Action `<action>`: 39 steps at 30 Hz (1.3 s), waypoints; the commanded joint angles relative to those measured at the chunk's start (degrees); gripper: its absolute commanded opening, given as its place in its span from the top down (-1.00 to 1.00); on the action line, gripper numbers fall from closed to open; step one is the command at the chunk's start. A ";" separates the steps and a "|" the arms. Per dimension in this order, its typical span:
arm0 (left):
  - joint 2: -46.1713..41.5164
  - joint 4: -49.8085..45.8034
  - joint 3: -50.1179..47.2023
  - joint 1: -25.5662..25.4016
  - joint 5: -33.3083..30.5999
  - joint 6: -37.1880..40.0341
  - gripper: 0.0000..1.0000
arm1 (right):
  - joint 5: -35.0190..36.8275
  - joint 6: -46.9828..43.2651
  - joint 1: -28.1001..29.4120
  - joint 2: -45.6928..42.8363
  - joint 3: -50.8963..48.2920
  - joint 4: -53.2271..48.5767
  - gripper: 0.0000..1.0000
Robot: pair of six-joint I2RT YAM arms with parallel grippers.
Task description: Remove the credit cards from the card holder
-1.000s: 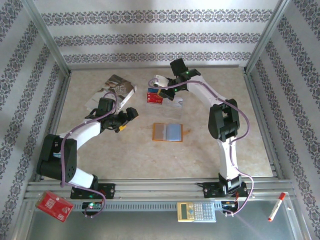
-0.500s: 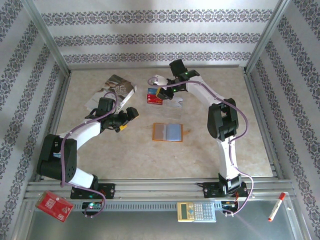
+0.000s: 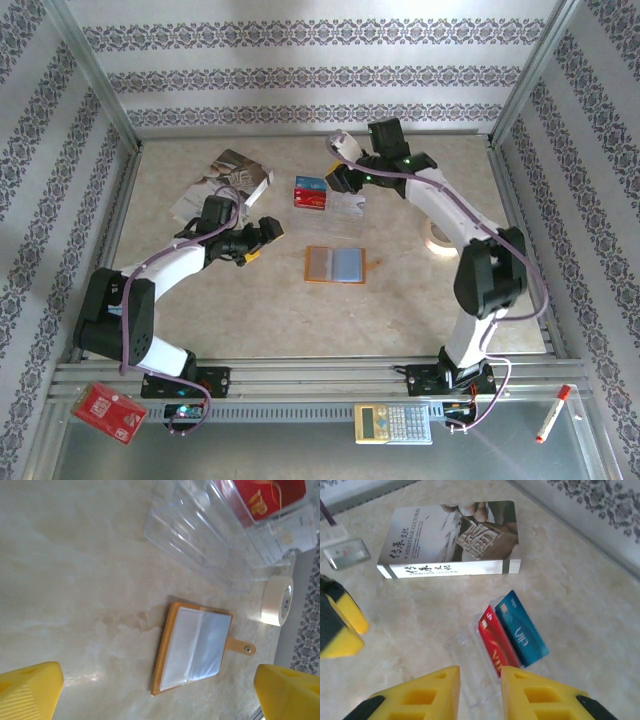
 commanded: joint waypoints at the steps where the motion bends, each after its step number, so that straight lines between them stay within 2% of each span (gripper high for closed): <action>1: 1.32 1.32 3.07 -3.96 -1.05 -1.26 -0.85 | 6.31 20.93 0.32 -5.67 -8.34 5.99 0.39; 4: 4.35 2.53 4.93 -8.44 -2.77 -3.03 -0.64 | 8.23 32.56 0.02 -12.19 -20.15 12.08 0.24; 7: 7.54 4.12 6.35 -12.14 -4.43 -5.25 -0.38 | 8.82 41.74 0.05 -17.02 -29.86 15.16 0.24; 8: 8.37 5.13 6.41 -12.93 -5.17 -6.21 -0.34 | 9.29 44.42 0.22 -18.40 -32.38 15.28 0.24; 15: 14.84 6.84 9.06 -15.71 -3.55 -9.60 0.03 | 11.77 52.88 4.27 -18.17 -41.66 13.93 0.24; 21: 18.91 -1.23 12.60 -17.45 -8.80 -7.58 0.04 | 16.90 55.64 5.48 -13.56 -44.63 14.39 0.24; 26: 19.47 -3.81 13.30 -17.60 -11.22 -6.34 0.01 | 20.52 54.96 5.58 -10.78 -45.17 13.84 0.21; 33: 23.02 -2.13 16.11 -19.19 -6.21 -6.64 0.02 | 17.09 55.01 6.19 -5.79 -43.97 15.09 0.22; 39: 23.91 2.25 16.39 -19.72 -1.91 -8.09 0.23 | 14.97 56.61 6.06 -4.59 -45.07 18.01 0.24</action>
